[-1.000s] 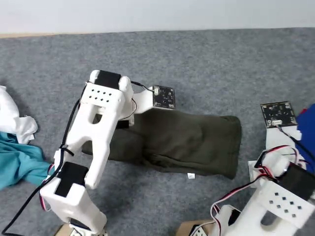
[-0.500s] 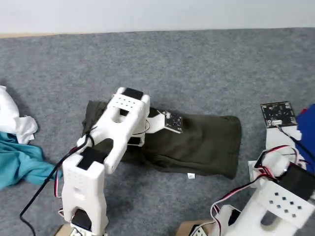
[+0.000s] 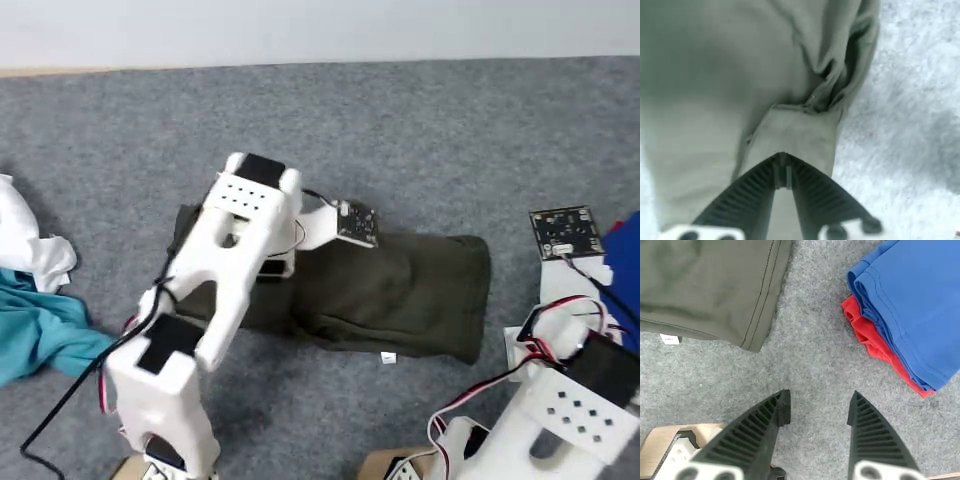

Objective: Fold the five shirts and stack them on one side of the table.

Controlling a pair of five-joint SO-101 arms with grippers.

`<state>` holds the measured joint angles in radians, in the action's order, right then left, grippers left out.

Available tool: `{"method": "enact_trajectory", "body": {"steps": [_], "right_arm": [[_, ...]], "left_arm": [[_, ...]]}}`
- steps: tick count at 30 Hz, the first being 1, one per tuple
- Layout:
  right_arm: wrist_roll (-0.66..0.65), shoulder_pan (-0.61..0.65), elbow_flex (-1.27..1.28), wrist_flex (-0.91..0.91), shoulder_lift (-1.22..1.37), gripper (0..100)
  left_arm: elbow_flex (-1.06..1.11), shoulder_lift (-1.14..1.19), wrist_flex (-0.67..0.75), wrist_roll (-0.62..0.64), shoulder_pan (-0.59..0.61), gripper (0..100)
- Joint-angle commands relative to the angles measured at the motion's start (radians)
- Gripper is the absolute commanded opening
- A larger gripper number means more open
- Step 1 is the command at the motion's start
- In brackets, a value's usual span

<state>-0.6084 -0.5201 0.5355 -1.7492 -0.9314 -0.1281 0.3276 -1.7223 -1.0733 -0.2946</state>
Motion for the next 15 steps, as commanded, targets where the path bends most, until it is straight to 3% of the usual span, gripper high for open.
{"method": "enact_trajectory", "body": {"steps": [1,9,15], "right_arm": [[-0.008,-0.008,-0.003,-0.022,-0.012,20.4],[-0.002,-0.008,-0.003,-0.021,-0.005,20.4],[0.000,-0.008,-0.003,-0.018,-0.005,20.4]], "left_arm": [[-0.022,-0.126,-0.029,0.008,0.077,0],[0.084,-0.143,0.043,0.012,0.334,0],[0.263,-0.143,0.218,0.049,0.397,0]]}}
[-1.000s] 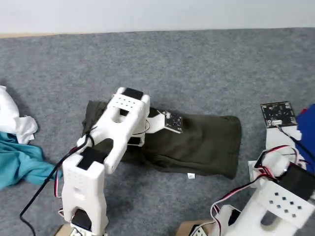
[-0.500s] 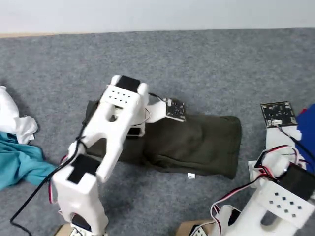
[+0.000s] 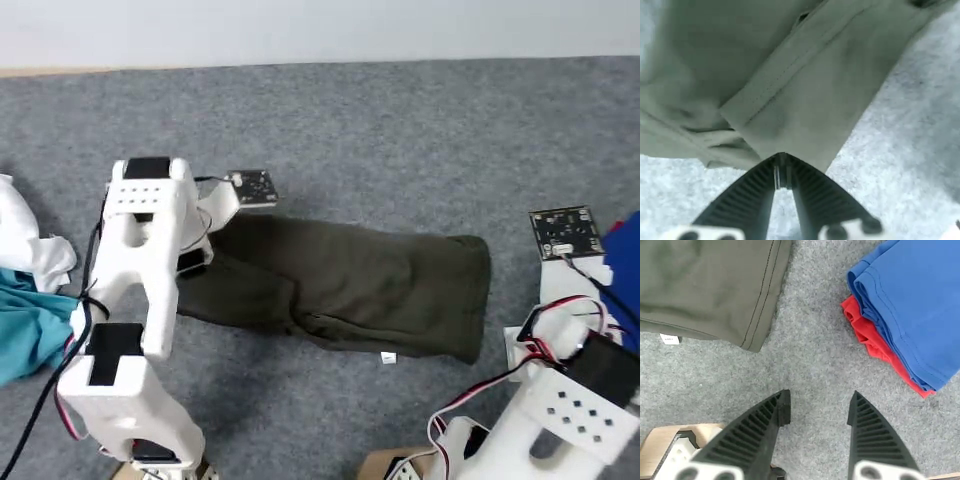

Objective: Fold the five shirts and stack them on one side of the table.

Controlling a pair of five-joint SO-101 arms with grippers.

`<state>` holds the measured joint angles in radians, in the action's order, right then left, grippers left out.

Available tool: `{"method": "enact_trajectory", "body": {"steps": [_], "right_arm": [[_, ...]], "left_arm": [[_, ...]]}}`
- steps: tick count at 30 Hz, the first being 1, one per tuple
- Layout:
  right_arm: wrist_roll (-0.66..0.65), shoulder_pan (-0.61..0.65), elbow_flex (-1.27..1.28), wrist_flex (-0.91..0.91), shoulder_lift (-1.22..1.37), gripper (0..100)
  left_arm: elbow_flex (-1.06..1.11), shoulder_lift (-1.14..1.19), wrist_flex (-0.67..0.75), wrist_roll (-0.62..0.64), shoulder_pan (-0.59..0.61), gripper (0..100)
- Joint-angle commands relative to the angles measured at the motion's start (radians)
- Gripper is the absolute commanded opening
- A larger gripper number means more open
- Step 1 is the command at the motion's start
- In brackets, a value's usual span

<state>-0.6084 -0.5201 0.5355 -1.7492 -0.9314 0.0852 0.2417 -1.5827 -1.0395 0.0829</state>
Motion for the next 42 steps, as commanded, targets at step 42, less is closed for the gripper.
{"method": "enact_trajectory", "body": {"steps": [42], "right_arm": [[0.417,0.321,0.236,0.427,0.220,20.8]], "left_arm": [[0.311,-1.201,-0.052,0.654,0.557,0]]}}
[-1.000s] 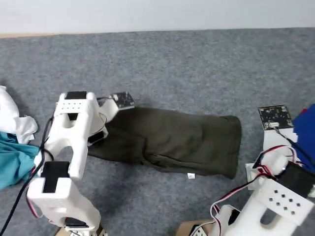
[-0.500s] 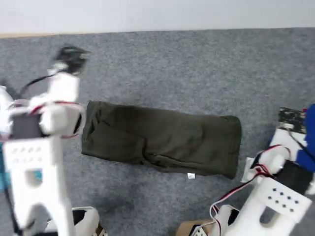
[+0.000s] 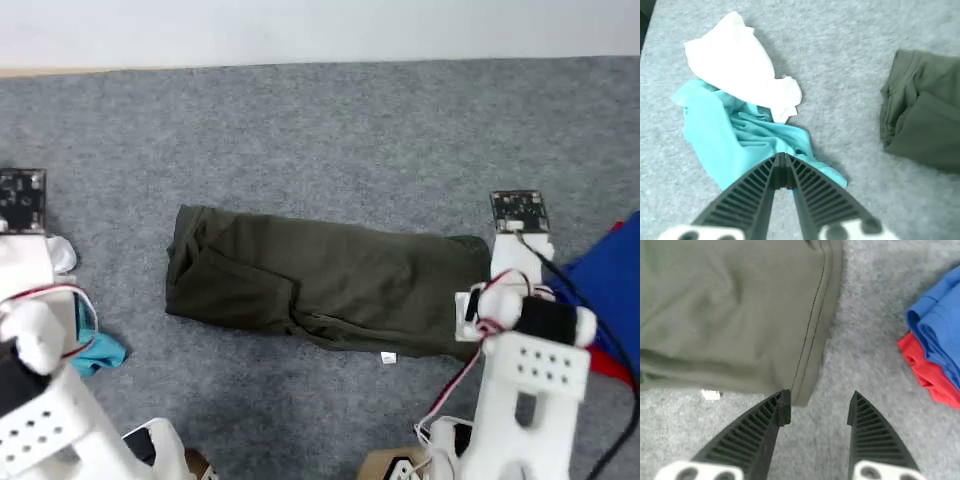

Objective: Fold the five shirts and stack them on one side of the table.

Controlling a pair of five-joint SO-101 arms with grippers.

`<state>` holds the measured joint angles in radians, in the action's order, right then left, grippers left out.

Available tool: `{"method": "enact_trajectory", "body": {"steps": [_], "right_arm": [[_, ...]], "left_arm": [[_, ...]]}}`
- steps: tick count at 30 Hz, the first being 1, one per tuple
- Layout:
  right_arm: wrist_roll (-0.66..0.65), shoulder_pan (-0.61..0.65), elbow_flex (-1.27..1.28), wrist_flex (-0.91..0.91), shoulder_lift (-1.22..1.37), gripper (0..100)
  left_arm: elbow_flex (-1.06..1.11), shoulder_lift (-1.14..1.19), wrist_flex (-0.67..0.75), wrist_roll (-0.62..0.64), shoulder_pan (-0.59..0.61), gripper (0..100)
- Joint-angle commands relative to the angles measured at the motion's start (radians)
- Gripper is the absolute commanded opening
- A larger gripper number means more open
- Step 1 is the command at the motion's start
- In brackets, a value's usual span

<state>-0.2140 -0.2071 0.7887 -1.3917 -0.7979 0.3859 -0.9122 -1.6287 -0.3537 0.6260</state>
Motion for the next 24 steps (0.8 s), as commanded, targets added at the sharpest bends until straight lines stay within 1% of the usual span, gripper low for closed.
{"method": "enact_trajectory", "body": {"steps": [1,6,13,17,20,24], "right_arm": [[0.029,0.012,-0.023,0.093,0.120,20.8],[0.103,0.016,-0.074,0.189,0.278,20.8],[0.109,0.016,-0.075,0.314,0.461,20.9],[0.110,0.059,-0.075,0.375,0.530,20.9],[0.152,0.093,-0.075,0.417,0.568,20.9],[0.166,0.099,-0.075,0.461,0.627,20.9]], "left_arm": [[0.024,-0.061,-0.006,-0.035,0.014,0],[0.104,-0.112,-0.006,-0.035,0.012,0],[0.174,-0.147,-0.009,-0.034,0.012,0],[0.179,-0.160,-0.011,-0.031,0.014,0],[0.179,-0.170,-0.011,-0.032,0.014,0],[0.179,-0.184,-0.011,-0.032,0.014,0]]}}
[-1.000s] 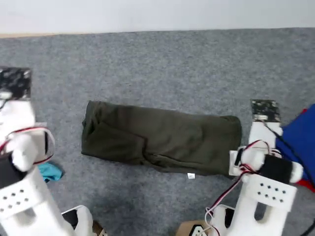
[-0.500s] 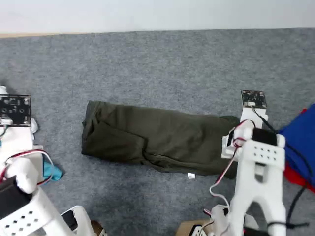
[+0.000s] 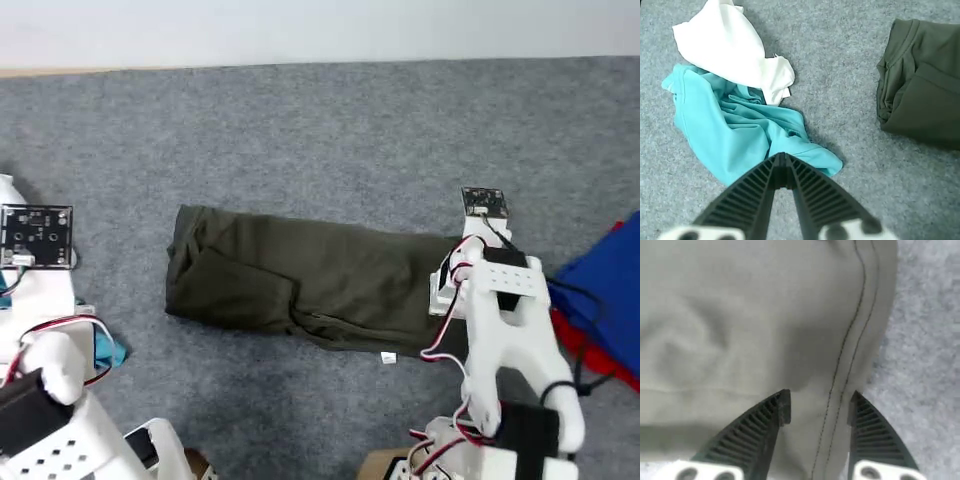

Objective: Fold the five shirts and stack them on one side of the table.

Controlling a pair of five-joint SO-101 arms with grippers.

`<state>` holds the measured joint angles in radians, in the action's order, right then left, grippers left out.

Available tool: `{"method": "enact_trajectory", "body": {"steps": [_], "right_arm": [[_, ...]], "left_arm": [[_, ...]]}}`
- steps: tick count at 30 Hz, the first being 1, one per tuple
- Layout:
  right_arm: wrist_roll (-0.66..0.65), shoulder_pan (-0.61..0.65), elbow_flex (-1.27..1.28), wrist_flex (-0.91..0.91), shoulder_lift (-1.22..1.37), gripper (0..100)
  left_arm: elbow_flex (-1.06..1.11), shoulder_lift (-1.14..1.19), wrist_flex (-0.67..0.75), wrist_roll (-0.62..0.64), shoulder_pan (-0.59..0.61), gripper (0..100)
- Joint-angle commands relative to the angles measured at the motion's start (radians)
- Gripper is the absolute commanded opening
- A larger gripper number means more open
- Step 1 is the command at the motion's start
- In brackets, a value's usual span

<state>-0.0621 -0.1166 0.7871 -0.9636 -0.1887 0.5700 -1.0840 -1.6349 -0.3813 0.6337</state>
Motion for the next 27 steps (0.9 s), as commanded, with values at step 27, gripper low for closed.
{"method": "enact_trajectory", "body": {"steps": [27], "right_arm": [[0.006,0.045,-0.100,0.041,0.120,1.0]], "left_arm": [[-0.010,-0.032,-0.034,-0.006,0.006,0]]}}
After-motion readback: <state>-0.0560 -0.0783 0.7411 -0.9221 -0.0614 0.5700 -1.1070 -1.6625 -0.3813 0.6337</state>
